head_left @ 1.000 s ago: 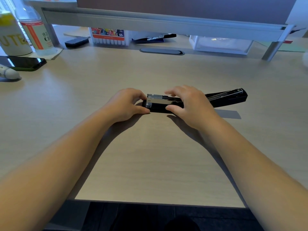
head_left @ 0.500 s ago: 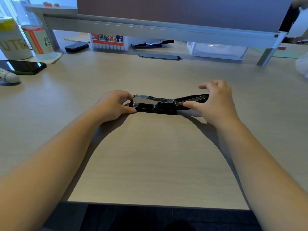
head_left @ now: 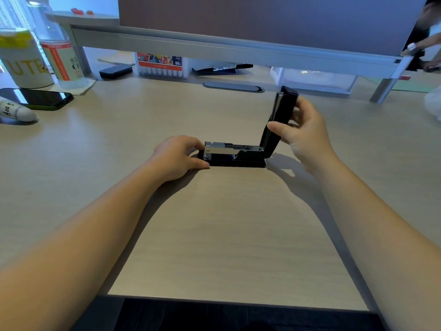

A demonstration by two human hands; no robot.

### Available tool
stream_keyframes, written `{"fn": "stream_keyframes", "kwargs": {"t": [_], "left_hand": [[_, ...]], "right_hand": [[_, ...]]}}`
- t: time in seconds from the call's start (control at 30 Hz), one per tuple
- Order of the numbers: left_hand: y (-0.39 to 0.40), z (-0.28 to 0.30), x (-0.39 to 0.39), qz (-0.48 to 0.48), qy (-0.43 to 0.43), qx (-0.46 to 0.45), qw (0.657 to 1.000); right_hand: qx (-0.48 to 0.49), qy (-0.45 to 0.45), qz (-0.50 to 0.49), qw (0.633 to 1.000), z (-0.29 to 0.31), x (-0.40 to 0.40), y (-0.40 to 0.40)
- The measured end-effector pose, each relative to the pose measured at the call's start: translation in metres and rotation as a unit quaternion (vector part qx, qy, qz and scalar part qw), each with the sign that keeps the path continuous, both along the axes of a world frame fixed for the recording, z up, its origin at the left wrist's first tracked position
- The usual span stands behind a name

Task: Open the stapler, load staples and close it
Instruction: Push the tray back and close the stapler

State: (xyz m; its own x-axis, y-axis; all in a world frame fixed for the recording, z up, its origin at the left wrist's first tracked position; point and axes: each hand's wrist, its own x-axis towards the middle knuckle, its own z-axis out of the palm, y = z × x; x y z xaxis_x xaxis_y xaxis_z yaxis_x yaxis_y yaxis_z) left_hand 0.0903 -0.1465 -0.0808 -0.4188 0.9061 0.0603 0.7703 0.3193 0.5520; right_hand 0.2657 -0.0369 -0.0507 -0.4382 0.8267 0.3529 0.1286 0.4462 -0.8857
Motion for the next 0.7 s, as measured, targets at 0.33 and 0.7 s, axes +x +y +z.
{"fn": "stream_keyframes", "kwargs": {"t": [0.33, 0.7], "left_hand": [[0.003, -0.003, -0.001, -0.004, -0.008, 0.004, 1.000], [0.003, -0.006, -0.005, -0.027, -0.084, 0.011, 0.996]], "right_hand": [[0.199, -0.204, 0.086, 0.955, -0.010, -0.033, -0.015], [0.099, -0.243, 0.082, 0.961, -0.019, -0.024, -0.014]]}}
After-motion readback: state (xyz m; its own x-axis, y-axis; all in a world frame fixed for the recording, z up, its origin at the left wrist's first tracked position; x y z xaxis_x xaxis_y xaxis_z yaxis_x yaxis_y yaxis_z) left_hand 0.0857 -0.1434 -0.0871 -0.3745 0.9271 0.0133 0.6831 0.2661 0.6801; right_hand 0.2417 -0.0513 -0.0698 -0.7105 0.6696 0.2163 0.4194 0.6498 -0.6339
